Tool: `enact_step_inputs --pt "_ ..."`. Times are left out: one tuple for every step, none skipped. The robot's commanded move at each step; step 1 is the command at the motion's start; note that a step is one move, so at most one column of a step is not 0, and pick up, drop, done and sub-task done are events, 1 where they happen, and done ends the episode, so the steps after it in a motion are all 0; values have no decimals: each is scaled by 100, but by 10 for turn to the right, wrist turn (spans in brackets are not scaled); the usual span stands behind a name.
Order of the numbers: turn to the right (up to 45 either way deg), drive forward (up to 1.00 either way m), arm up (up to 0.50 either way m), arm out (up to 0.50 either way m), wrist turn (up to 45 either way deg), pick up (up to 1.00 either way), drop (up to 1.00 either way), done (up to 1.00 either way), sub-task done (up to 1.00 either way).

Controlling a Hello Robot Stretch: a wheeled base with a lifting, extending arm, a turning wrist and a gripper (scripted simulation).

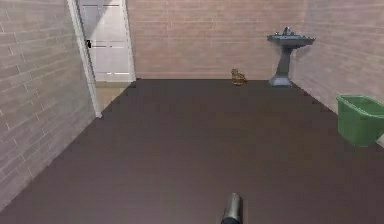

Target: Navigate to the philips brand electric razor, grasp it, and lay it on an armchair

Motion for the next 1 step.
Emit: enact_step_inputs --pt "-360 0 0 0 0 0 0 0 0"
